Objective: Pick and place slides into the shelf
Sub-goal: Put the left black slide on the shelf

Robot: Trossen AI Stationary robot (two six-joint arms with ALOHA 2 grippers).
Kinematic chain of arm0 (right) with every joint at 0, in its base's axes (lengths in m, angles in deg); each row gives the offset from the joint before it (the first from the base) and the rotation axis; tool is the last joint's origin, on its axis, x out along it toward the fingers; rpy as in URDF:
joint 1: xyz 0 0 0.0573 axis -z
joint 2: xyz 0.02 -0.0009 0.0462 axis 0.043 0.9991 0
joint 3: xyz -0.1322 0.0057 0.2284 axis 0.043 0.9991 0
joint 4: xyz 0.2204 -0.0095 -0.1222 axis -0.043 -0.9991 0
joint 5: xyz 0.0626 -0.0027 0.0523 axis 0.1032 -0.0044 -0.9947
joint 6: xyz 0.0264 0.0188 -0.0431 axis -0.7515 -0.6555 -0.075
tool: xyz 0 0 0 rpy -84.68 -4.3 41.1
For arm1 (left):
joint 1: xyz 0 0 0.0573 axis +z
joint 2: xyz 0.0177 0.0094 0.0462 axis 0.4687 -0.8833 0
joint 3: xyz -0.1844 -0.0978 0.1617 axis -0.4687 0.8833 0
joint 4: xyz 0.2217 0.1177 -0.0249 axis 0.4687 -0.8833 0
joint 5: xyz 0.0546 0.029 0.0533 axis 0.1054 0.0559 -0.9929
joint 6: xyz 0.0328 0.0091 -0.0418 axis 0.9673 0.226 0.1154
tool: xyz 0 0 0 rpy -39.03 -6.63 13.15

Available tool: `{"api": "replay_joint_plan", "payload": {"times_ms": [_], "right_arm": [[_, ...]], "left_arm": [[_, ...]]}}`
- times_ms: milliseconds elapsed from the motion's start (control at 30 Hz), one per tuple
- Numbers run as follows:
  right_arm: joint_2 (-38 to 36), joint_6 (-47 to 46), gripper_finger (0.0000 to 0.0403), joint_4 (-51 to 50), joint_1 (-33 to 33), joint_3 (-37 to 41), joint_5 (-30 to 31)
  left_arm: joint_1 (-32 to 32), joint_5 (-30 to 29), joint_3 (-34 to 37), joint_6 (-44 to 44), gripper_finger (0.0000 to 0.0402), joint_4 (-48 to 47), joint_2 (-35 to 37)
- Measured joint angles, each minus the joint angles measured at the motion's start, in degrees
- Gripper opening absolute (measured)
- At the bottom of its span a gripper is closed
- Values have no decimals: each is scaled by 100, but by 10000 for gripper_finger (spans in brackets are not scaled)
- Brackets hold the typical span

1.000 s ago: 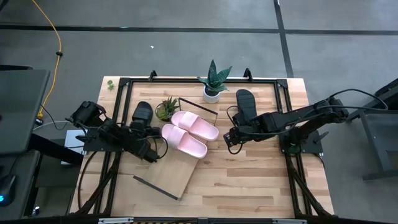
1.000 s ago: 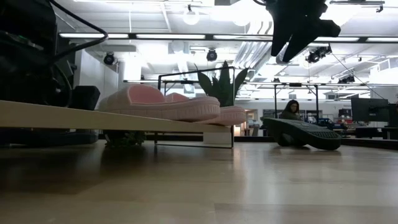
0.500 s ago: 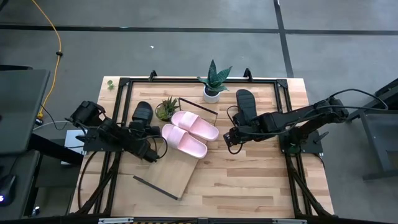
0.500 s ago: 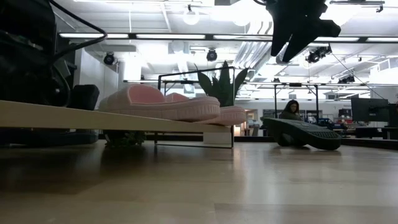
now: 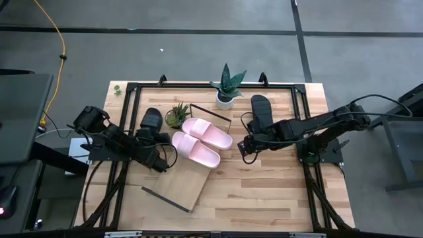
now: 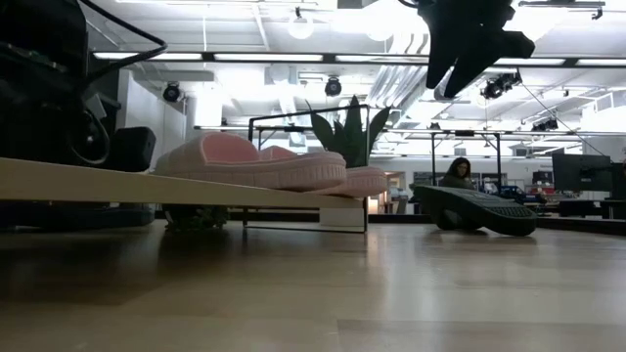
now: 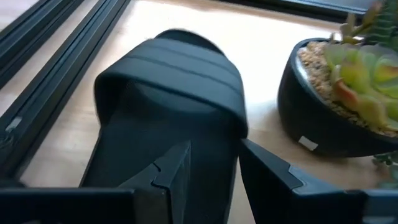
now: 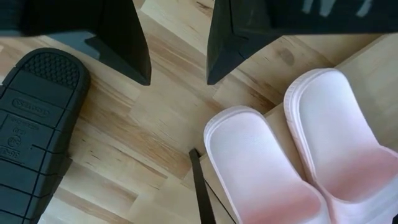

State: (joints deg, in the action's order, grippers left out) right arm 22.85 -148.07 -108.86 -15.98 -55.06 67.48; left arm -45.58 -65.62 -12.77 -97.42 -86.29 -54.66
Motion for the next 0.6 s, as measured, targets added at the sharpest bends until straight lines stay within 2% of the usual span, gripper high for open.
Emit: {"api": "replay_joint_plan", "payload": {"times_ms": [333, 600], "right_arm": [[0, 343, 146, -2, 0, 0, 14], [0, 734, 146, 7, 0, 0, 235]], "left_arm": [[-2, 198, -1, 21, 127, -168, 884], [-3, 691, -1, 1035, 127, 106, 2168]]}}
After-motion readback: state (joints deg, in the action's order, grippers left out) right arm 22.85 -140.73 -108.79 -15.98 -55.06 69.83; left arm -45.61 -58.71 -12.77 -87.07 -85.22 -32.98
